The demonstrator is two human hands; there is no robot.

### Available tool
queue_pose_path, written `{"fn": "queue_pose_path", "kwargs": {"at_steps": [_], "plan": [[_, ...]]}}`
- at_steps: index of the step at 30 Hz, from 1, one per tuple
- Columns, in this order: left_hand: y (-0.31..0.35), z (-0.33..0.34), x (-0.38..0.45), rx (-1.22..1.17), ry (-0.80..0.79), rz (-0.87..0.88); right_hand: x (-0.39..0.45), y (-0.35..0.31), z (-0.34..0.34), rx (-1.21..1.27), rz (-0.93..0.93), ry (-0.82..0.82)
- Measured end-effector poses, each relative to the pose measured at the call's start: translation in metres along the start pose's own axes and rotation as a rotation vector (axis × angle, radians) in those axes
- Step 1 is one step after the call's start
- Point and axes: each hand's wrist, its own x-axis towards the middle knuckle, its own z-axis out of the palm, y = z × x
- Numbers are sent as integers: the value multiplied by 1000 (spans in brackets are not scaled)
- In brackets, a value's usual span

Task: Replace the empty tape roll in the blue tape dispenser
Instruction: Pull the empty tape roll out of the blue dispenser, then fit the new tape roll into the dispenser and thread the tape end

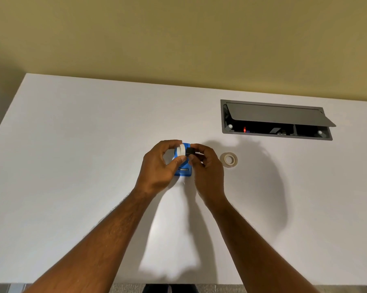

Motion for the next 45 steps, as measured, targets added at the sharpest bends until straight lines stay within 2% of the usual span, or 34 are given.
{"fn": "queue_pose_path", "kwargs": {"at_steps": [6, 14, 22, 29, 35, 39, 41, 45], "plan": [[-18, -17, 1, 23, 60, -27, -4, 2, -3, 13, 42, 32], [-54, -41, -1, 167, 160, -175, -14, 7, -6, 31, 89, 23], [-68, -50, 2, 328, 148, -169, -18, 10, -8, 21, 101, 18], [-70, -48, 3, 369, 124, -175, -18, 9, -9, 22, 101, 12], [-59, -48, 2, 334, 125, -202, -17, 9, -8, 10, 89, 8], [-35, -41, -3, 105, 214, -178, -17, 9, -8, -2, 84, 6], [-20, -33, -5, -15, 183, -159, -17, 9, -7, -4, 76, 4], [-1, -17, -8, -108, 47, -135, -17, 6, -4, 4, 45, 14]]}}
